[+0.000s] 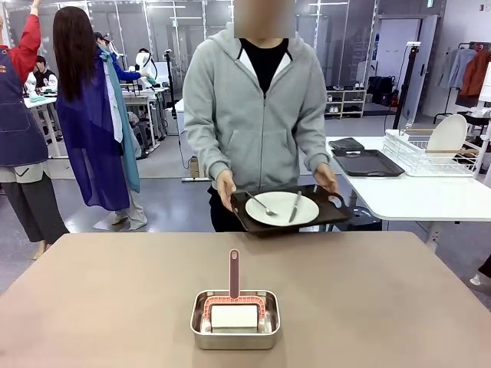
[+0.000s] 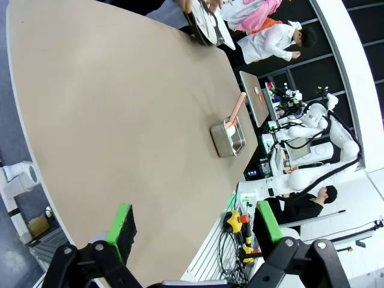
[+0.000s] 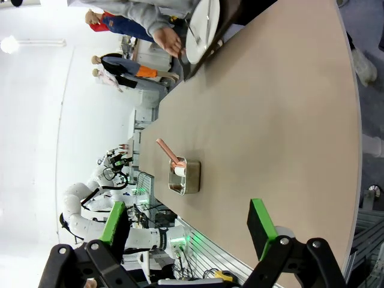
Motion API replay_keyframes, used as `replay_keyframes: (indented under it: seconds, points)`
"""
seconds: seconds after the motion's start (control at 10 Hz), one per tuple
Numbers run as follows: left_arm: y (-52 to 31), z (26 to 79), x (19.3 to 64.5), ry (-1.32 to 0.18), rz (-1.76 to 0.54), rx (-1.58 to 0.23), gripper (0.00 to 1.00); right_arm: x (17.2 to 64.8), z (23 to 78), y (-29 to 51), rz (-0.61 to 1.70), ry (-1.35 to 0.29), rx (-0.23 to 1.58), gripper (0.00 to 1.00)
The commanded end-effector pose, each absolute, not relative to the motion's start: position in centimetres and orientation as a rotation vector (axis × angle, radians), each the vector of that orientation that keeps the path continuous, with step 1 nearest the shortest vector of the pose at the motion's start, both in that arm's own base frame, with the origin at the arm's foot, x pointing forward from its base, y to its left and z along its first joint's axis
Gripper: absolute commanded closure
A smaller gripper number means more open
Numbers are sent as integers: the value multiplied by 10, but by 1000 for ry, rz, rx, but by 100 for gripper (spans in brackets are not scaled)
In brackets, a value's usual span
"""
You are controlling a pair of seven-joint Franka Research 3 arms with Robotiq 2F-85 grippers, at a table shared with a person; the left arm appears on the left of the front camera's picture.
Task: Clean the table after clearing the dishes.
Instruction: When the right (or left) Handle tray is removed, use the right hand (or left hand) to clean the right (or left) side of the table with the Lint Roller.
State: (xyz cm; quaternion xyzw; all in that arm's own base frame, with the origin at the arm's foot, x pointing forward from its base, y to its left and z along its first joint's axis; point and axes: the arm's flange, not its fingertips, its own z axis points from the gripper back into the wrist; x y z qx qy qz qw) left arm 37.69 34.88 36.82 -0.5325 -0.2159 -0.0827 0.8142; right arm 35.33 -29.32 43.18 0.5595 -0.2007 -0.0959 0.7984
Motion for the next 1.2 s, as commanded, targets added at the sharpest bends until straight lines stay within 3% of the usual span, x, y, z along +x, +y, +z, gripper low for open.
replay_keyframes:
  seconds: [0.0,0.2,0.5,1.1]
  points:
    - [348,370,371,-450,-180,-1132,0,386,472,-229,-143,-394,1004,0]
    - [348,370,371,-450,-180,-1132,0,449,526,-134,56,-378,842,0]
    - [348,370,371,-450,-180,-1132,0,513,565,29,388,-360,648,0]
    - [348,370,371,-450,-180,-1132,0,535,556,293,959,-290,392,0]
